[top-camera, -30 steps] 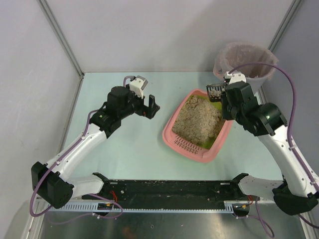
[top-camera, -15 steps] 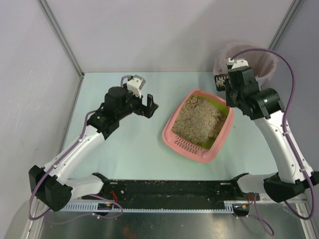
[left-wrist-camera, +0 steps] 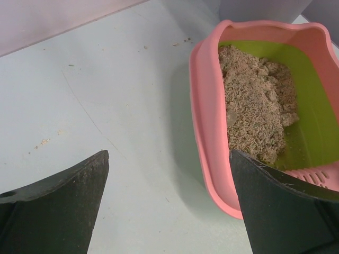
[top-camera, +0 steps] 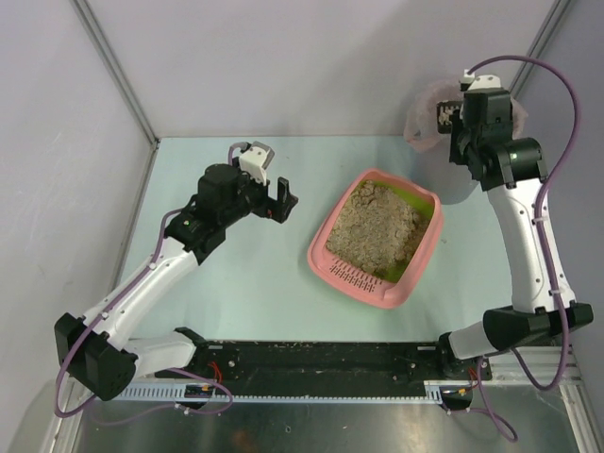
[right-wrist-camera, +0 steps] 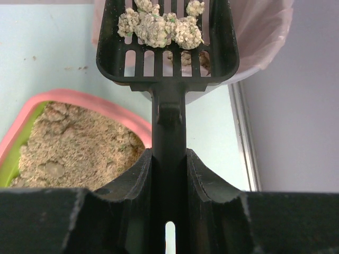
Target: Clean the litter box
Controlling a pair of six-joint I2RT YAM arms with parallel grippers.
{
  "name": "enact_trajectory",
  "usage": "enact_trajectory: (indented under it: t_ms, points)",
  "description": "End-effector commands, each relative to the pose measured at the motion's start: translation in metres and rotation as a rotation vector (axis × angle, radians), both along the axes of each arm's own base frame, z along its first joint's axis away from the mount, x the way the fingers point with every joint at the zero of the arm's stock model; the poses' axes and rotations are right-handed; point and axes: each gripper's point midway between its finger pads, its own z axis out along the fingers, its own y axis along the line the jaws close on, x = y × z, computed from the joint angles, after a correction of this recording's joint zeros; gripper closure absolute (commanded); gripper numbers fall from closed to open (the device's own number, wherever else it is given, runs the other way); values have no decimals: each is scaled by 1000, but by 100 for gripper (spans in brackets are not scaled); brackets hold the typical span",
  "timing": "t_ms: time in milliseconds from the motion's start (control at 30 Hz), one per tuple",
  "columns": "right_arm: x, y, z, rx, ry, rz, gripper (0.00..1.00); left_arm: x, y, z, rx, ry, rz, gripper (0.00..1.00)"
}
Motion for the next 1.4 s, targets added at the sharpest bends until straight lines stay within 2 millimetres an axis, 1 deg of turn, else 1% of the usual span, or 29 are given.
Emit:
enact_trajectory:
  t_ms: [0,33,67,100,133,200,233,300,333,367,400,500,567,600,667,700,767,800,833,900,933,967,1000,1033,1067,1200,1233,1267,1367]
  points:
    - [28,-8,18,26,-74,32,100,6,6,5,7,-29,21,0]
    - [31,-16,21,32,-84,14,100,6,6,5,7,-29,23,0]
    - [38,-19,16,33,-71,12,100,6,6,5,5,-29,23,0]
    - [41,-23,16,35,-69,11,100,6,6,4,7,-27,21,0]
    - [43,-29,20,36,-79,1,100,5,6,5,5,-30,20,0]
    - [52,-35,15,40,-63,-4,100,6,7,5,7,-29,24,0]
    - [55,-39,17,46,-67,-10,100,6,6,3,8,-25,23,0]
    - [64,-41,6,58,-35,-6,100,7,6,2,8,-21,22,0]
    - [66,-44,4,70,-27,-12,100,7,6,2,9,-23,23,0]
    - [69,-40,3,85,-25,3,100,7,7,2,9,-23,23,0]
    - [74,-50,-3,94,-13,-15,100,7,6,1,10,-20,21,0]
    - [86,-47,-8,140,-23,7,100,8,6,0,13,-17,24,0]
    - [95,-42,-7,174,-46,32,100,8,6,-2,15,-15,24,0]
    - [100,-45,-10,185,-47,31,100,9,6,-1,14,-17,24,0]
    - [106,-42,-7,226,-65,39,100,9,6,-3,17,-12,22,0]
    - [109,-44,-6,250,-75,44,100,9,6,-3,17,-12,24,0]
    - [114,-42,-8,306,-79,57,100,9,7,-1,17,-16,25,0]
    - [115,-46,-10,346,-82,43,100,9,7,-1,17,-18,25,0]
    - [117,-45,-12,369,-83,48,100,9,8,-2,20,-16,29,0]
    - [121,-40,-8,428,-111,76,100,10,9,-2,21,-18,31,0]
    - [123,-47,-14,450,-107,66,100,10,8,-2,20,-18,30,0]
    - [127,-43,-12,485,-123,95,100,10,8,-3,21,-14,30,0]
    - [128,-44,-12,509,-127,99,100,10,8,-2,19,-17,30,0]
    - [129,-52,-18,551,-124,76,100,10,8,-3,21,-14,30,0]
    - [131,-51,-15,585,-135,101,100,10,8,-2,19,-17,30,0]
    - [133,-58,-21,684,-146,106,100,11,8,-4,21,-11,32,0]
    - [134,-58,-24,698,-141,111,100,10,7,-4,19,-11,30,0]
    - [134,-62,-29,710,-136,101,100,10,7,-5,19,-6,27,0]
    - [135,-62,-34,777,-134,117,100,10,5,-7,17,1,21,0]
